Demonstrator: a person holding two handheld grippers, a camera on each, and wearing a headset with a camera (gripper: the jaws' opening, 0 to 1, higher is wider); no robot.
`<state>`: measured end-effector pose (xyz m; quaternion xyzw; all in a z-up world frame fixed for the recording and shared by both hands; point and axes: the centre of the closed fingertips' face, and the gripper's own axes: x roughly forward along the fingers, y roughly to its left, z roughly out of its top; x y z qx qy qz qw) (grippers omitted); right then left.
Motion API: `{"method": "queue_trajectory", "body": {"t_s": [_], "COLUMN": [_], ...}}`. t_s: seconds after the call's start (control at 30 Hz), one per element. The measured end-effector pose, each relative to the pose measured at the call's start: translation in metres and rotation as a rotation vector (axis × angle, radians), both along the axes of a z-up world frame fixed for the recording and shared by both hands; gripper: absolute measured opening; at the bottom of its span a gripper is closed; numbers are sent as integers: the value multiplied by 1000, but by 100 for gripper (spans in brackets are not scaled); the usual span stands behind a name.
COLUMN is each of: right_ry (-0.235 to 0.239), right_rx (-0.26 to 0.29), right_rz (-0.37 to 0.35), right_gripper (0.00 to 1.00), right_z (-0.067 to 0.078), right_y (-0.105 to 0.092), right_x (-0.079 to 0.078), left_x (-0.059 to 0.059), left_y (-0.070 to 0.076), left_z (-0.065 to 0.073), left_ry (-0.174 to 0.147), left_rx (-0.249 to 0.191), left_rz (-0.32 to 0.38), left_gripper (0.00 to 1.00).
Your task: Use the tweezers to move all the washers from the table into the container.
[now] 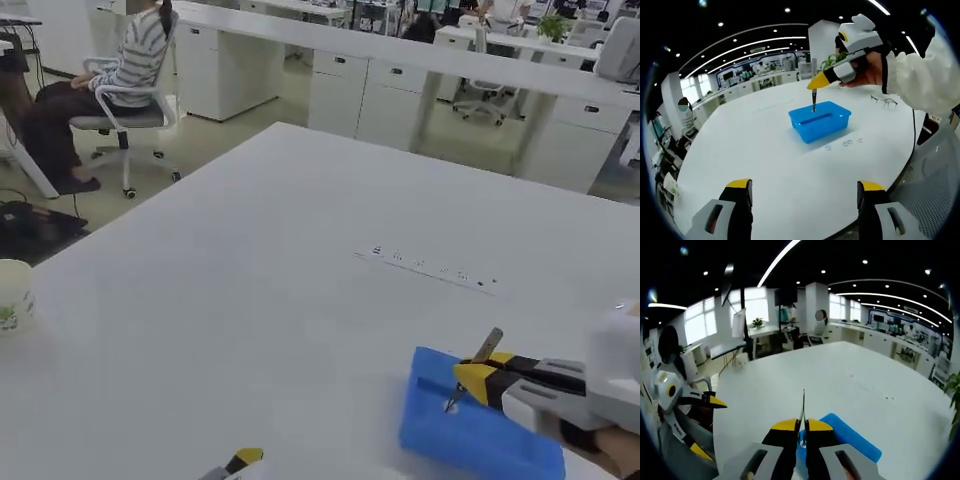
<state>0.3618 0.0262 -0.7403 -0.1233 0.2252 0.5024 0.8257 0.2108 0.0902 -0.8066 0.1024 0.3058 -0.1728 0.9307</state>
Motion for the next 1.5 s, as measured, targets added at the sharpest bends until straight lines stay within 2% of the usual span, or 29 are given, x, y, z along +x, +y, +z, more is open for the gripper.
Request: {"method": "queue_trajectory", "body": {"t_s": [0.1, 0.2, 0.37, 0.43, 0.67, 0.87, 1.3, 1.5], "right_ry": [-11, 3, 6, 16, 49, 75, 77, 72], "right_rx": [-19, -25, -24, -24, -8, -8, -24, -26], "right_rz": [6, 10, 4, -2, -25, -37, -43, -43], "right_gripper": [1, 1, 1, 1, 1, 2, 2, 2], "right_z": [-9, -20, -31, -37, -52, -65, -76, -75], "right_y": [2, 4, 7, 7, 8, 10, 8, 9], "right_x": [5, 9, 13, 15, 19, 22, 23, 22], "left_x": [0, 0, 0, 1, 1, 1, 0, 0], "left_y": [0, 0, 2, 4, 5, 5, 7, 7], "left_z": [-1, -1, -1, 0, -4, -4, -6, -6], "left_ry": [5, 4, 1, -5, 17, 20, 34, 34], "left_rx": [-7, -5, 11, 15, 28, 31, 40, 41], "left_rz": [5, 6, 10, 15, 17, 18, 23, 23], "left_gripper": [89, 89, 87, 87, 86, 86, 85, 85]}}
